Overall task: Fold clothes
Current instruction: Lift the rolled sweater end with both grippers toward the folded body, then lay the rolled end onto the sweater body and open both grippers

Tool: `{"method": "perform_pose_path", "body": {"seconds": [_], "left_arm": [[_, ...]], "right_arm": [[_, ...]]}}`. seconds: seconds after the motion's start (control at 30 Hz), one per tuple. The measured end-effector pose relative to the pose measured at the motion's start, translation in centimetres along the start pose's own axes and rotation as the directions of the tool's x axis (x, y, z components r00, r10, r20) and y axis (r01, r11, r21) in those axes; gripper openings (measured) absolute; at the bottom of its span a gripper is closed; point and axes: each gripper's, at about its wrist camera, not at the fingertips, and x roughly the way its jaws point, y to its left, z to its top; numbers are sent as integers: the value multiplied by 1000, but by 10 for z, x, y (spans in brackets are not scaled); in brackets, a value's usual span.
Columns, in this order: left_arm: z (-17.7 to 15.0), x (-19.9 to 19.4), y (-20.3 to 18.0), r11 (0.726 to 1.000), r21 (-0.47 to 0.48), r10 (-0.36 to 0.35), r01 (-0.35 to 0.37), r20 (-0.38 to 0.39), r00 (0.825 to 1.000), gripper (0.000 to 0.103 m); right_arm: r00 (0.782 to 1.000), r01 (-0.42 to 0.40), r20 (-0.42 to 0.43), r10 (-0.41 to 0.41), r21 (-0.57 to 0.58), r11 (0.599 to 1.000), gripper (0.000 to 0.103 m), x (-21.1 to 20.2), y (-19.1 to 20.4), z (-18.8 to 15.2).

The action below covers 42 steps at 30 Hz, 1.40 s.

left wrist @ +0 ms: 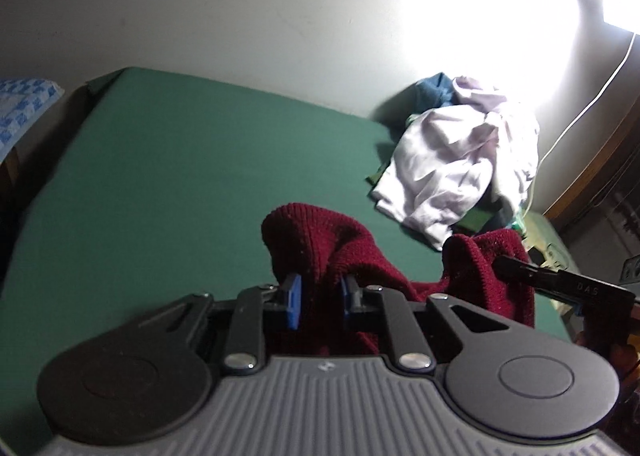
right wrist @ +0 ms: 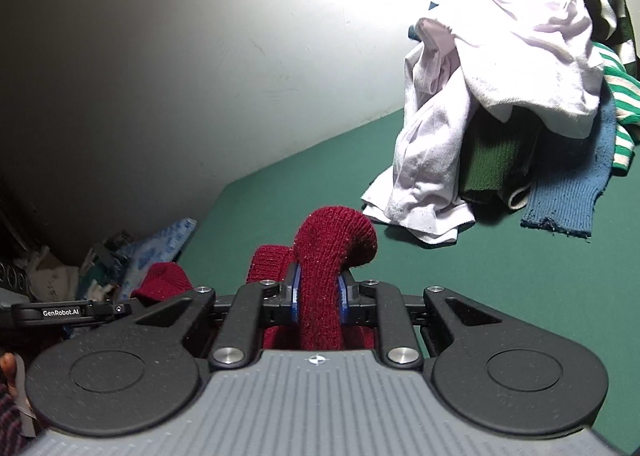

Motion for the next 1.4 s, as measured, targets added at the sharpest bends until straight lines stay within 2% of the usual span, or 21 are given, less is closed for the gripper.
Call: {"method": "perform_pose_path", "body": {"seconds": [0.27,0.37,0.4,0.43,0.47,0.5,0.57,0.63,0.67,0.73,0.8,0.9,0.97,1.0,1.07,1.1,1.13,1.17,1.23,1.37,1.4], "left_arm": [[1,38,-5,989,74,130,-126,-42,991,18],[2,43,-15,984,120,142,-134,-60,988,20],[3,42,-18,984,127,135,-126,-63,989,30],[5,37,-19,987,120,114,-105,-68,991,49],[6,30,-18,991,104,86,-79,-71,994,57],[8,23,-17,994,94,65,-59,-65,996,64],[9,3,-16,995,92,42,-39,-31,999,68],[9,-17,-13,996,84,21,-21,9,1000,83],[8,-26,-10,997,75,12,-14,30,999,85],[4,-37,-1,999,49,8,-10,53,999,90],[-3,-37,8,1000,16,4,-5,39,999,90],[-15,-31,20,999,-37,-4,4,-4,1000,89],[-25,-24,21,998,-57,-22,20,-42,999,86],[-31,-21,20,997,-66,-34,30,-59,998,84],[-41,-16,18,995,-85,-58,50,-93,994,78],[-45,-13,16,995,-84,-61,52,-106,992,70],[-49,-11,13,997,-68,-50,43,-115,992,60],[-52,-9,9,998,-52,-40,34,-123,992,53],[-55,-7,4,999,-39,-41,36,-124,991,32],[-56,-6,-7,999,22,-21,24,-120,993,29],[-56,-4,-9,999,37,-14,18,-124,992,30]], "right_arm": [[991,128,-23,-131,-86,988,19,30,-6,-12],[987,150,-32,-155,-118,982,22,39,-7,-16],[987,152,-34,-157,-121,981,25,38,-6,-15],[986,159,-35,-164,-123,980,30,36,-5,-14],[984,166,-36,-172,-124,978,35,34,-4,-12],[983,179,-28,-183,-124,976,45,30,-4,-10],[976,217,22,-216,-120,969,47,17,-2,-6],[971,228,106,-214,-146,963,47,0,8,-3],[973,212,134,-190,-173,962,47,-7,16,-1],[991,110,110,-82,-287,952,48,-8,40,-1],[1000,18,31,-5,-429,903,53,6,68,-7],[999,-28,-49,-2,-603,797,49,39,106,-24],[994,-54,-109,-21,-640,766,46,65,117,-31],[989,-74,-147,-27,-640,765,44,77,120,-32],[984,-63,-165,-60,-648,759,30,93,123,-33],[985,-35,-153,-86,-650,759,13,99,123,-31],[985,-10,-138,-102,-640,768,9,102,122,-27],[985,15,-122,-118,-629,777,9,105,120,-23],[984,59,-101,-146,-591,805,9,111,114,-16],[971,56,-167,-171,-535,843,10,132,98,-17],[968,53,-180,-174,-533,845,14,136,95,-20]]}}
